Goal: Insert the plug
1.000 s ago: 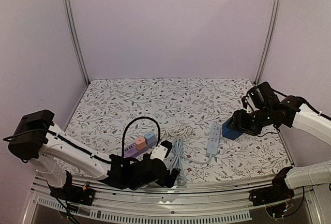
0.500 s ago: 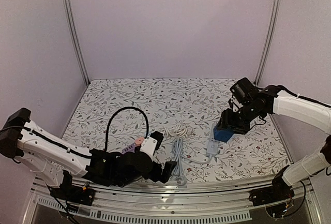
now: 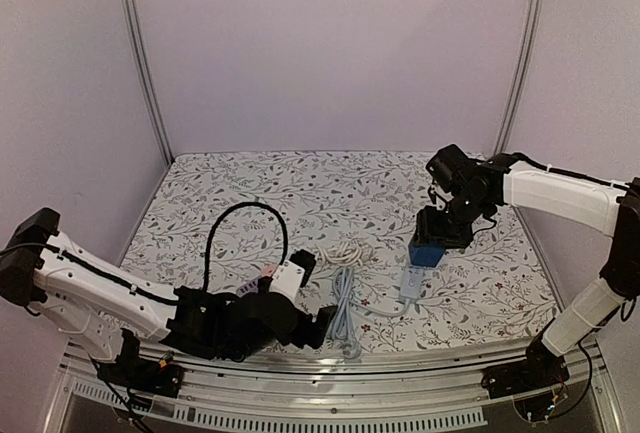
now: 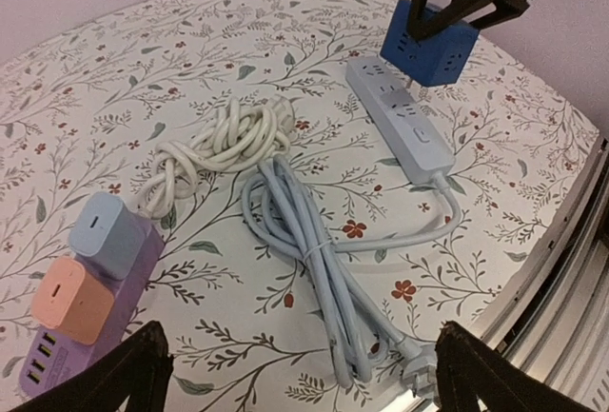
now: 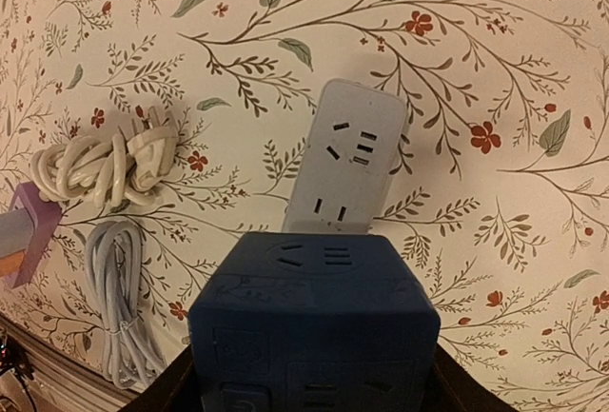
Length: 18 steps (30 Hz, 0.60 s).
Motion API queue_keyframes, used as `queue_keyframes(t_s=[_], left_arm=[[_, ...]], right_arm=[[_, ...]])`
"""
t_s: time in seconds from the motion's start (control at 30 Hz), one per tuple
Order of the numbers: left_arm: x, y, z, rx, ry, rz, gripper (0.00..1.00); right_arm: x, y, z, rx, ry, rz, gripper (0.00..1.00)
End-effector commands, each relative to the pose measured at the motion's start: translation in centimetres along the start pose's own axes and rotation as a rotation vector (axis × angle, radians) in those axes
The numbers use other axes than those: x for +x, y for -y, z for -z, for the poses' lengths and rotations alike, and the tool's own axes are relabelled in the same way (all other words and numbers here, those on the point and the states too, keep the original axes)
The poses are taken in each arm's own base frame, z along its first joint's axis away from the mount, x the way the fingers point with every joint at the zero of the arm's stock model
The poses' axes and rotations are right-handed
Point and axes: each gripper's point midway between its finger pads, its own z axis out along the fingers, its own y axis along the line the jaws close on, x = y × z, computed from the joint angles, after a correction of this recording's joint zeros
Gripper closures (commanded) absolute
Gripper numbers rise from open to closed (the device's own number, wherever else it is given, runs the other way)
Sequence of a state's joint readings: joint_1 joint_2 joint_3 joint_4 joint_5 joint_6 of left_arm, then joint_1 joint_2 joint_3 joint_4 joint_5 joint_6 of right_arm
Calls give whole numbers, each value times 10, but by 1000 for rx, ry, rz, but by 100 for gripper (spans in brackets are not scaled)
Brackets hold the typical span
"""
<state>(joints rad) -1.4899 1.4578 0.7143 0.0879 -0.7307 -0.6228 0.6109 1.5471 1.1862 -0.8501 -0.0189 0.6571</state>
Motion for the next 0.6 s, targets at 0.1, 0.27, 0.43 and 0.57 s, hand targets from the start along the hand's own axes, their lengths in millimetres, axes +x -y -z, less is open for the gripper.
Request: queue_keyframes(t_s=[0.1,0.27,0.43,0.57], left_arm=[[-11,43,-32,-3,38,-135,2],[-19,88,-68,87,-32,-165,3],[-31,114,-107,121,-79,-162,3],[-22,120,-138,102,-156,-198,0]], right_arm=[[-23,12,24,12,210,3,100],[-29,23,58,-12,359,-49,100],[-27,38,89,-20,468,-93,100],[-21,45,108,-55,526,-107,100]])
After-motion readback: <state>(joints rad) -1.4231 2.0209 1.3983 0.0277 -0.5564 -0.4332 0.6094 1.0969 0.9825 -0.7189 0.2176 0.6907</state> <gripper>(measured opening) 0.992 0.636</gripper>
